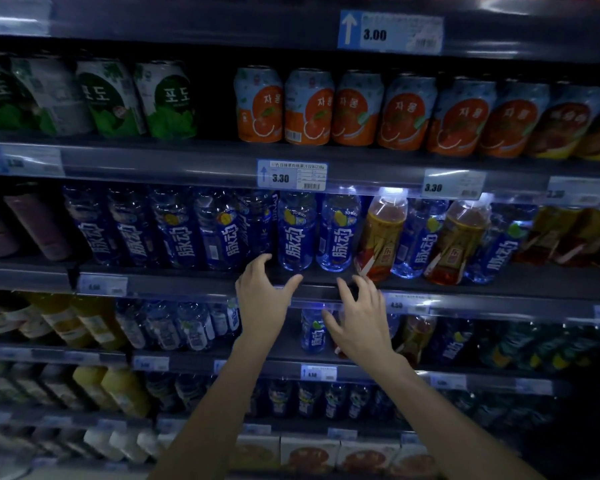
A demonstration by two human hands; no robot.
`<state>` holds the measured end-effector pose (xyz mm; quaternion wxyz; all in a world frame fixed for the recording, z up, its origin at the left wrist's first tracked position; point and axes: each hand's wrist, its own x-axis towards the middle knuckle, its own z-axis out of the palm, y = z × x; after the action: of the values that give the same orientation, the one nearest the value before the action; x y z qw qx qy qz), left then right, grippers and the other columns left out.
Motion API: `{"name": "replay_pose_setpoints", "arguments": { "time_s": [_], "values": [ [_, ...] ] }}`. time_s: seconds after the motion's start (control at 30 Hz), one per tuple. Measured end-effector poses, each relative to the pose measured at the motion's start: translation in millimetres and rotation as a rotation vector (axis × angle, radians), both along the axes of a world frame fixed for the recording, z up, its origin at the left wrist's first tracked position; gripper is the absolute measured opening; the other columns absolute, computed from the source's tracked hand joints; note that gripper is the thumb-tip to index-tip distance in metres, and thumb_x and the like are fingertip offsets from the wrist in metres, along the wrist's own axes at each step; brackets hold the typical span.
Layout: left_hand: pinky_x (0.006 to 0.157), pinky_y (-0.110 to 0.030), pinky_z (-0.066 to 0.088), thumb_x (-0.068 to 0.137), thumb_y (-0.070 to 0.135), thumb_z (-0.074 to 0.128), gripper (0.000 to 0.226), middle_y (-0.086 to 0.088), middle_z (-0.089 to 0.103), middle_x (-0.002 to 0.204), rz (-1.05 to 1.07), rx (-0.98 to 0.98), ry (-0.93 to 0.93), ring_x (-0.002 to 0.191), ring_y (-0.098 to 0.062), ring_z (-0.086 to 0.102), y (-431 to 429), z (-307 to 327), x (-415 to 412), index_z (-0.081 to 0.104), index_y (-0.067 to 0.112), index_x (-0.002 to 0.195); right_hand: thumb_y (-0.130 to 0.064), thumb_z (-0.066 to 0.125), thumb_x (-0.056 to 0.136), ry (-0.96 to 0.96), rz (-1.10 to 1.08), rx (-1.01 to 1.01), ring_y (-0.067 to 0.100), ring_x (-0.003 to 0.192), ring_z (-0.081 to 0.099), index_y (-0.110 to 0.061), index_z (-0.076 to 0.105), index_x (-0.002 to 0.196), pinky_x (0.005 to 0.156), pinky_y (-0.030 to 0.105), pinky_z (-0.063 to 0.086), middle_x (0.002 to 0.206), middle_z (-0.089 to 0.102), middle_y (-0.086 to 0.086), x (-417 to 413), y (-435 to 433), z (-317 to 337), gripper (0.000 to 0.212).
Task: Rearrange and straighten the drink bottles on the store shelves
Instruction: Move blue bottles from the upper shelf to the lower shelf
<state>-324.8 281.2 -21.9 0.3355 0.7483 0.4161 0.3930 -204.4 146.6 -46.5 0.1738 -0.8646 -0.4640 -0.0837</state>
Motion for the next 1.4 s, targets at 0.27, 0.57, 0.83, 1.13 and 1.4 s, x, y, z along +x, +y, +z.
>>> {"name": "replay_pose_setpoints", "arguments": {
  "time_s": [0.27,0.57,0.83,1.13,1.4],
  "values": [
    [0.099,-0.033,0.039,0.078,0.059,0.063,0.054,0.019,0.043,0.125,0.017,-0.089,-0.085,0.119,-0.01,0.043,-34.1,-35.9,-47.4,0.041,0.04,0.124,-0.046,0.058,0.089,-0.022,0.107,0.048,0.036,0.136,0.034,-0.011,0.048,0.137,0.112,0.051,0.029,0.146,0.039,0.017,-44.5,-6.8,-37.2,0.06],
    [0.088,-0.022,0.034,0.082,0.049,0.068,0.06,0.011,0.045,0.132,0.103,-0.236,0.005,0.111,-0.003,0.041,-33.3,-121.2,-66.4,0.044,0.029,0.133,-0.051,0.049,0.094,0.154,0.122,-0.146,0.028,0.136,0.034,-0.011,0.041,0.142,0.114,0.041,0.026,0.144,0.042,0.012,-62.7,-3.3,-124.0,0.063],
    [0.083,-0.027,0.038,0.082,0.044,0.07,0.067,-0.002,0.043,0.136,0.205,-0.376,0.102,0.121,-0.022,0.045,-13.1,-194.8,-51.3,0.04,0.019,0.136,-0.057,0.042,0.093,0.238,0.041,-0.288,0.026,0.137,0.029,-0.016,0.035,0.142,0.113,0.042,0.022,0.147,0.037,0.01,-49.1,27.5,-184.7,0.065],
    [0.096,-0.033,0.026,0.079,0.035,0.075,0.074,-0.013,0.041,0.139,0.262,-0.371,0.143,0.122,-0.028,0.044,14.6,-240.8,-43.2,0.039,0.012,0.139,-0.067,0.034,0.091,0.268,-0.02,-0.359,0.027,0.144,0.012,-0.017,0.02,0.15,0.115,0.047,0.011,0.156,0.019,0.01,-39.0,47.5,-234.4,0.079],
    [0.082,-0.027,0.041,0.078,0.032,0.077,0.057,-0.005,0.055,0.118,0.286,-0.459,0.014,0.104,-0.022,0.055,37.1,-257.0,-33.3,0.051,0.015,0.125,-0.072,0.028,0.087,0.239,-0.078,-0.333,0.026,0.14,0.016,-0.022,0.026,0.148,0.115,0.048,0.013,0.15,0.026,0.006,-36.4,53.2,-246.4,0.078]
  ]
}}
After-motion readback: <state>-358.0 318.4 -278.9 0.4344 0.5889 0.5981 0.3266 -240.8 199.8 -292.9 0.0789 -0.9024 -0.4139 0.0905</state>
